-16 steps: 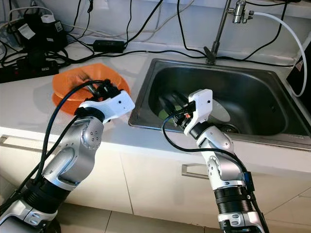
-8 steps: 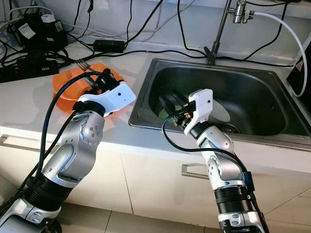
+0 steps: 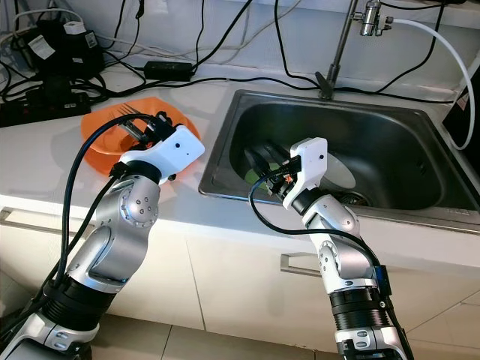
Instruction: Kitchen organization
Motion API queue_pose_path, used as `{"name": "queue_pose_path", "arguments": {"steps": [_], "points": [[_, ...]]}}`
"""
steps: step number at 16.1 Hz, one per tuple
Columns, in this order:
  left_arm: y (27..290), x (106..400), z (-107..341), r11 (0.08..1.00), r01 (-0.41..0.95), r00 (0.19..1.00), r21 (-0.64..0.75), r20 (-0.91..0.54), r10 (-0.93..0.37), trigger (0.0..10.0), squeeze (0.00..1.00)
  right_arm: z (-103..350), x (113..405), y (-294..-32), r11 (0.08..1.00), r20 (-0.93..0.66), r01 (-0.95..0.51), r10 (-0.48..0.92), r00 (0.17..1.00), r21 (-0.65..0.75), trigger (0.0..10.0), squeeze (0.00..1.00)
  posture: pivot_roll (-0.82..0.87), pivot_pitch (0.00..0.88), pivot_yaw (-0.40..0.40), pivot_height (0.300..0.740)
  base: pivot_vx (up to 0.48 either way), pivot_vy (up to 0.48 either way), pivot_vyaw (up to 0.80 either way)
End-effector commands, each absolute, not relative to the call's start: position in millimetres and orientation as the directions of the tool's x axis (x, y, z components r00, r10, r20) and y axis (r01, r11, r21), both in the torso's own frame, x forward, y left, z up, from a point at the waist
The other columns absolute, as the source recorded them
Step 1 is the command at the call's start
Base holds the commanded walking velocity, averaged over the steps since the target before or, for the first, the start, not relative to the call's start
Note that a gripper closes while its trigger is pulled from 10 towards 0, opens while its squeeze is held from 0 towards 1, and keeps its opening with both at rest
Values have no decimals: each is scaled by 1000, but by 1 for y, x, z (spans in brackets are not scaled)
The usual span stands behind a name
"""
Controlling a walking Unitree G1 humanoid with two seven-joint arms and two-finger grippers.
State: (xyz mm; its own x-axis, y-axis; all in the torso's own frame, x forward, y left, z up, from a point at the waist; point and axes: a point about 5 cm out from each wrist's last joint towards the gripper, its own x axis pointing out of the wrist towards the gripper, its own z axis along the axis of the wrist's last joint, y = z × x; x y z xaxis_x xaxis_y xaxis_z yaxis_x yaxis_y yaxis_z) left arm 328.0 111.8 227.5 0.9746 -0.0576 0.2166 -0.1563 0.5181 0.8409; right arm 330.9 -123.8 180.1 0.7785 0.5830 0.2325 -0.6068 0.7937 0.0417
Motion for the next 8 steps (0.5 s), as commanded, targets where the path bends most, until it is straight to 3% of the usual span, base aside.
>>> {"name": "queue_pose_path", "arguments": {"steps": [1,2,3,4,5,8], "points": [[111,326,236,515,-191,964,835,260,-63,10000,0,183,332,-126,801,235,-597,574,784,36,10000,0,68,37,-45,740,0,0,0],[111,326,236,515,-196,963,834,264,-60,10000,643,183,332,-126,802,234,-596,573,785,36,10000,0,66,37,-45,740,0,0,0],[111,326,236,511,-201,962,836,267,-58,10000,639,183,333,-126,803,234,-596,572,786,36,10000,0,66,37,-45,740,0,0,0],[111,326,236,508,-204,962,837,268,-56,10000,557,183,333,-126,803,234,-595,572,786,37,10000,0,67,36,-46,740,0,0,0],[111,326,236,506,-206,961,837,270,-55,10000,0,183,333,-126,803,233,-595,572,787,36,10000,0,67,36,-46,740,0,0,0],[110,326,236,510,-205,962,835,269,-54,10000,0,183,333,-126,802,232,-596,574,785,36,10000,0,67,36,-48,740,0,0,0]]}}
